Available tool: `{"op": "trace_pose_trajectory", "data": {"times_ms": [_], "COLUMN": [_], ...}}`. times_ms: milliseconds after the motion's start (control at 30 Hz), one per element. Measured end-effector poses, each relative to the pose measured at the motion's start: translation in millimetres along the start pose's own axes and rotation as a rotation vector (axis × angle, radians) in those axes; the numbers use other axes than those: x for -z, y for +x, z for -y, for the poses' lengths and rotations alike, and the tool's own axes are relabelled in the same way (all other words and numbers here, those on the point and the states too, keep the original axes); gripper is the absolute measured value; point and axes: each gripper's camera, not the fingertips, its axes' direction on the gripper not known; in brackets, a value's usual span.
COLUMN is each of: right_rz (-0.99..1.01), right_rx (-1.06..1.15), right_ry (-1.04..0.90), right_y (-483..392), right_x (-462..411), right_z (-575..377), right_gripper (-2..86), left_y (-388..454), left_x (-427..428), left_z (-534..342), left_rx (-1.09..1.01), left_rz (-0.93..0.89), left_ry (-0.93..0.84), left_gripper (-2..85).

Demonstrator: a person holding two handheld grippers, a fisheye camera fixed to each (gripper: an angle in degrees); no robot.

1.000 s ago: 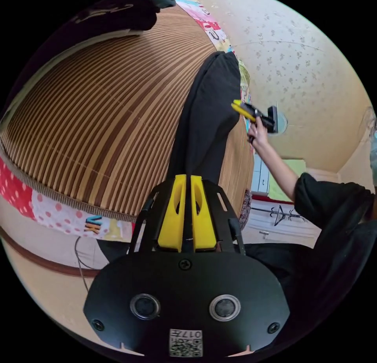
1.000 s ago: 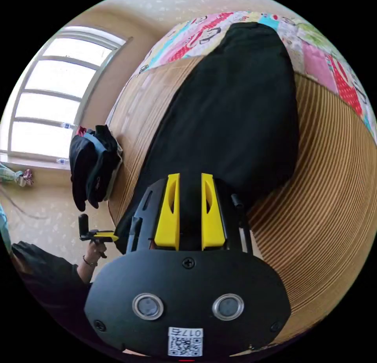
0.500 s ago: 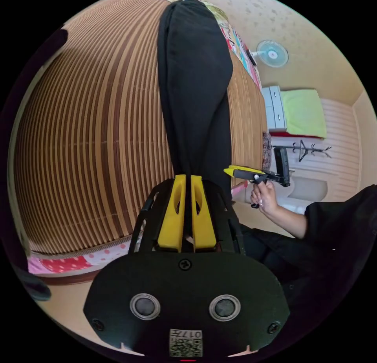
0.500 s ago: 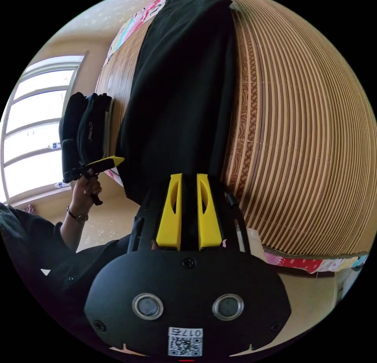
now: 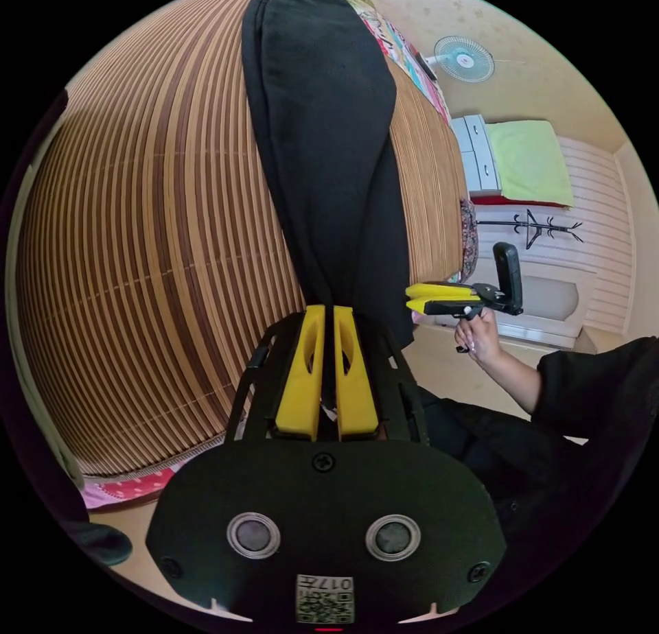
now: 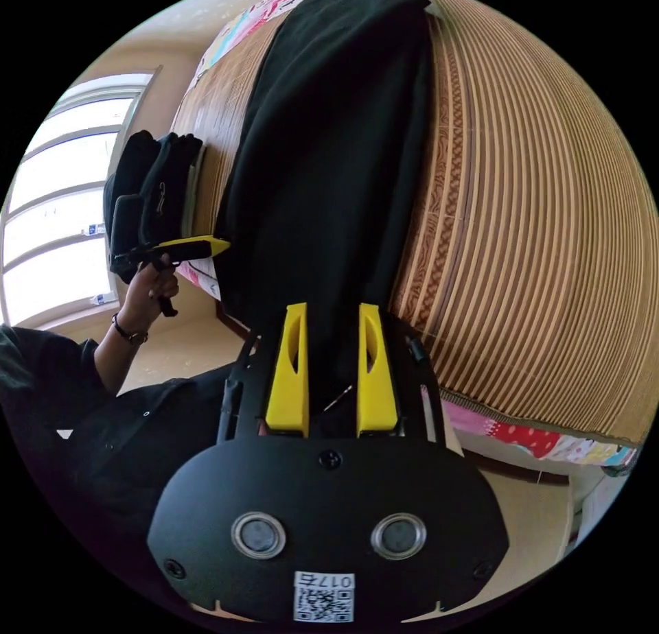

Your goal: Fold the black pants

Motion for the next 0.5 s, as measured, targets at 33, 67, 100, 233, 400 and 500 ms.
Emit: {"op": "trace_pose_trajectory", "data": {"times_ms": [33, 67, 100, 233, 400, 500], "right_rz": [0.002, 0.006, 0.033, 0.089, 0.225, 0.225], "right_rx": [-0.013, -0.036, -0.041, -0.097, -0.061, -0.029], "right_ry": [0.008, 0.032, 0.044, 0.053, 0.214, 0.198], "right_y": [1, 2, 2, 5, -4, -9], "right_x": [-2, -3, -4, 3, 87, 100], "right_z": [0, -1, -1, -4, -50, -69], "right_gripper": [8.5, 7.7, 5.9, 3.1, 2.0, 1.8], "left_y": [3, 6, 7, 13, 4, 18], "left_x": [1, 2, 3, 10, 52, 62], "left_z": [-1, -1, -1, -5, -28, -51], "left_rx": [0.001, 0.002, 0.003, 0.008, -0.058, -0.094], "left_rz": [0.003, 0.004, 0.004, -0.043, -0.625, -0.613], "left_ry": [0.002, 0.004, 0.005, 0.002, 0.174, 0.227], "left_gripper": [0.4, 0.4, 0.3, -0.2, -0.6, -0.5]}}
